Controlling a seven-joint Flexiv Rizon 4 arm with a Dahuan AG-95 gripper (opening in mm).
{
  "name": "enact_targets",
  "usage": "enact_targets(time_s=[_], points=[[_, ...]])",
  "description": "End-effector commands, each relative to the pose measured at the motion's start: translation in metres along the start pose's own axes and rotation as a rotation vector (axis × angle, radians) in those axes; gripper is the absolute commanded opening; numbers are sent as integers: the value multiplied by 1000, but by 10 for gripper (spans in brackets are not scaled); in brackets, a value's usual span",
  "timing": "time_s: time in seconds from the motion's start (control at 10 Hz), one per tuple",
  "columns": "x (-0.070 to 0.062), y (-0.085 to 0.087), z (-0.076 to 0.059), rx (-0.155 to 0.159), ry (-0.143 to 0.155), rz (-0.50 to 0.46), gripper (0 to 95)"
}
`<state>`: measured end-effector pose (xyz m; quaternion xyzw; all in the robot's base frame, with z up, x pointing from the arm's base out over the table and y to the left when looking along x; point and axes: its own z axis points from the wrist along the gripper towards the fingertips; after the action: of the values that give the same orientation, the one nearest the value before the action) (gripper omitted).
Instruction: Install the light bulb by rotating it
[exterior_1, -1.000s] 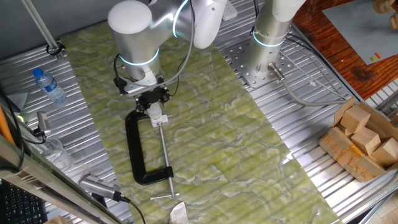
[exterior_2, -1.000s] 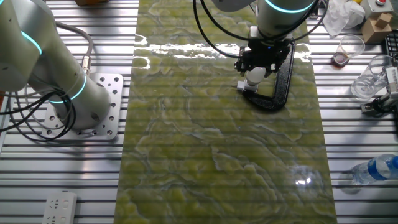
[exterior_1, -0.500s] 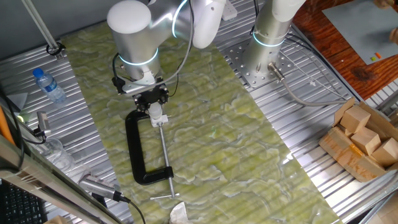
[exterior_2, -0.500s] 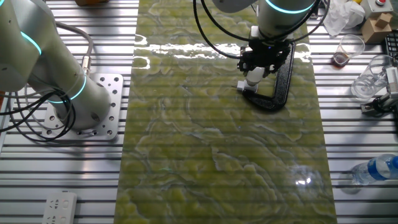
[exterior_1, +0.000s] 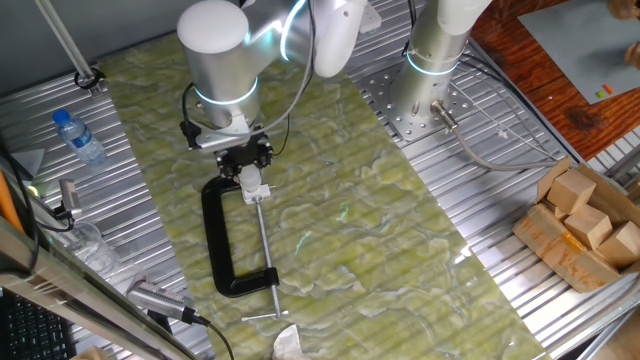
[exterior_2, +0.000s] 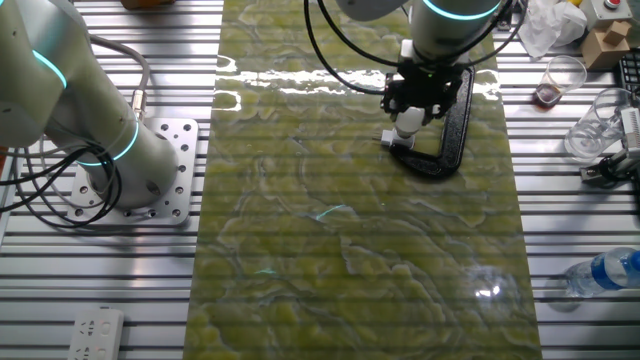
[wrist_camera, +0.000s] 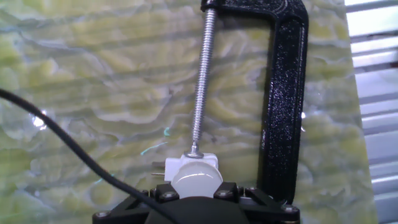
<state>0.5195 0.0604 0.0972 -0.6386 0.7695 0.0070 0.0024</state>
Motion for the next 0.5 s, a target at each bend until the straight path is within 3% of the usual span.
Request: enact_targets(time_s=[0.1, 0.5], points=[[0, 1, 0, -2, 3, 73, 0], [1, 1, 1, -3, 4, 265, 0]])
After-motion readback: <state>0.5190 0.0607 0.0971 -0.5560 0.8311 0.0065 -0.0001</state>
